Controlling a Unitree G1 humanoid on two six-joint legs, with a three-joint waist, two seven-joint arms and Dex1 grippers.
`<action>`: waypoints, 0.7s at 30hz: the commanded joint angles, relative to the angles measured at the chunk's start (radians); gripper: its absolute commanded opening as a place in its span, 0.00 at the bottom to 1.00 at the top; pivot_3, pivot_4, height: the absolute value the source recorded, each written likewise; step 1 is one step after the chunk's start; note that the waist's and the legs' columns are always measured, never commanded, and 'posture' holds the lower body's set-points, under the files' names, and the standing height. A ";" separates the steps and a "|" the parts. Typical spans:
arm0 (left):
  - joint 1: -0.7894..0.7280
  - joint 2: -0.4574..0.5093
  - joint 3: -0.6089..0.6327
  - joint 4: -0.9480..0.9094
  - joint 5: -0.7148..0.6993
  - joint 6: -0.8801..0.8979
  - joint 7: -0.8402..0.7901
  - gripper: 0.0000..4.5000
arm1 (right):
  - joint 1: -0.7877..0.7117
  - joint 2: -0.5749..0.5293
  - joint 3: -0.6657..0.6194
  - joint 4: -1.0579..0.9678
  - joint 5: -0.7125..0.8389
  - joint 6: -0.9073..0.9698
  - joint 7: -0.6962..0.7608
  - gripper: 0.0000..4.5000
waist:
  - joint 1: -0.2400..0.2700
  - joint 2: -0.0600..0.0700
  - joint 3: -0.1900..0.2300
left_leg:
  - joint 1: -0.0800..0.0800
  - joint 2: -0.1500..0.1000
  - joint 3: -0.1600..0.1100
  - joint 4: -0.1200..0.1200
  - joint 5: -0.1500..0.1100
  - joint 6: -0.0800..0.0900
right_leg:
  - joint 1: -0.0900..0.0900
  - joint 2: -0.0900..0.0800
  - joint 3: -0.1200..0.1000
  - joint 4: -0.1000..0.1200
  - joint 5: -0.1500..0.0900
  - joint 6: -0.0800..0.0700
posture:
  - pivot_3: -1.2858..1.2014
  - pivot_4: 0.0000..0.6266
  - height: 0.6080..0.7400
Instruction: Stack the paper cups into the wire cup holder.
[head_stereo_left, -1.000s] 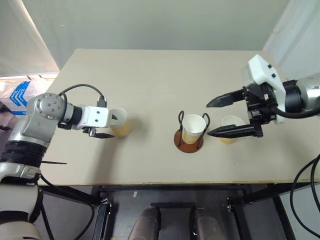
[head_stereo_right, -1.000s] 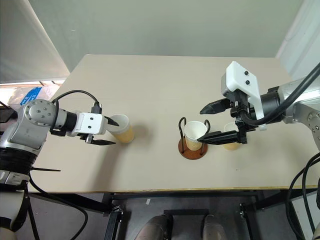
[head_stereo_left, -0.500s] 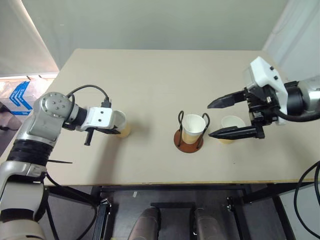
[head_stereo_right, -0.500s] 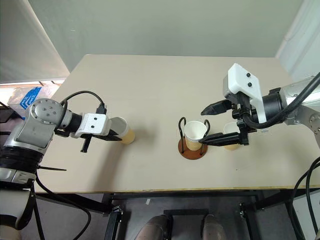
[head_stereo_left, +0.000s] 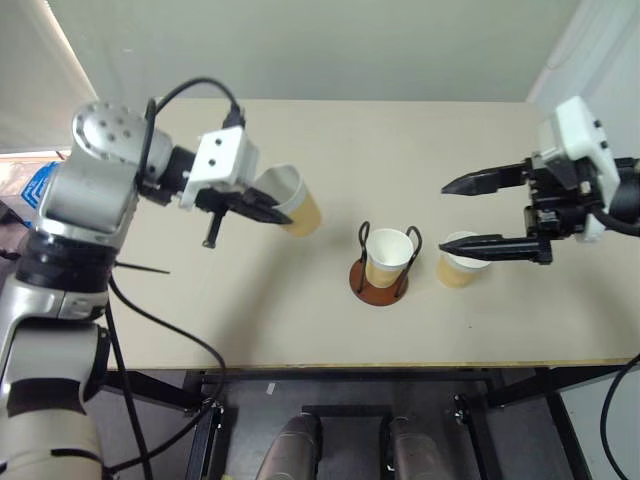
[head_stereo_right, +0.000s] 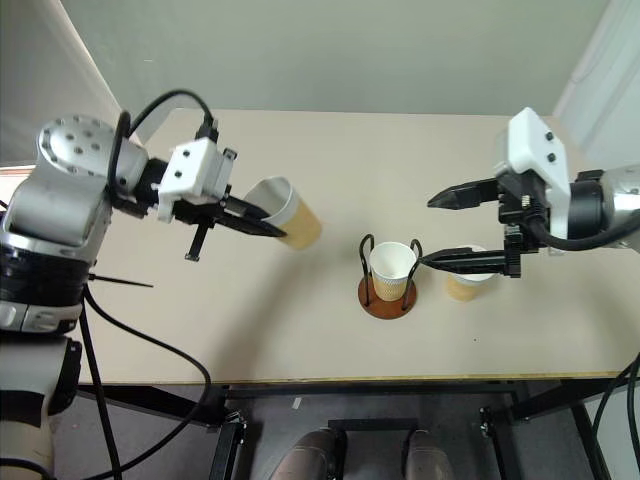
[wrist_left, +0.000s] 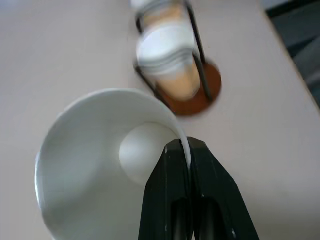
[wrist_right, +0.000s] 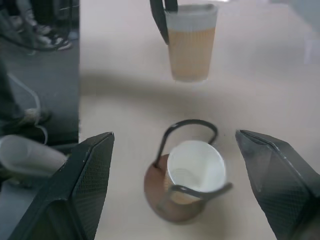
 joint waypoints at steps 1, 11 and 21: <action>-0.074 -0.001 -0.063 -0.021 -0.114 0.027 -0.039 0.01 | 0.025 -0.021 -0.111 -0.057 0.066 0.024 -0.031 0.91 | 0.000 0.000 0.000 | 0.000 0.000 0.000 0.000 0.000 0.000 | 0.000 0.000 0.000 -0.001 0.000 0.001 | 0.52 0.24 1.00; -0.256 -0.112 -0.251 0.129 -0.220 -0.054 -0.039 0.01 | 0.103 -0.012 -0.256 -0.162 0.243 0.102 -0.177 0.91 | 0.003 0.000 0.000 | -0.004 -0.001 0.002 0.008 -0.003 0.005 | 0.002 -0.001 0.002 -0.005 0.001 0.010 | 0.52 0.24 1.00; -0.312 -0.260 -0.322 0.300 -0.174 -0.189 -0.039 0.01 | 0.182 -0.032 -0.337 -0.227 0.363 0.136 -0.318 0.91 | 0.011 0.000 0.000 | -0.005 -0.002 0.003 0.011 -0.005 0.006 | 0.004 -0.002 0.003 -0.007 0.001 0.020 | 0.52 0.24 1.00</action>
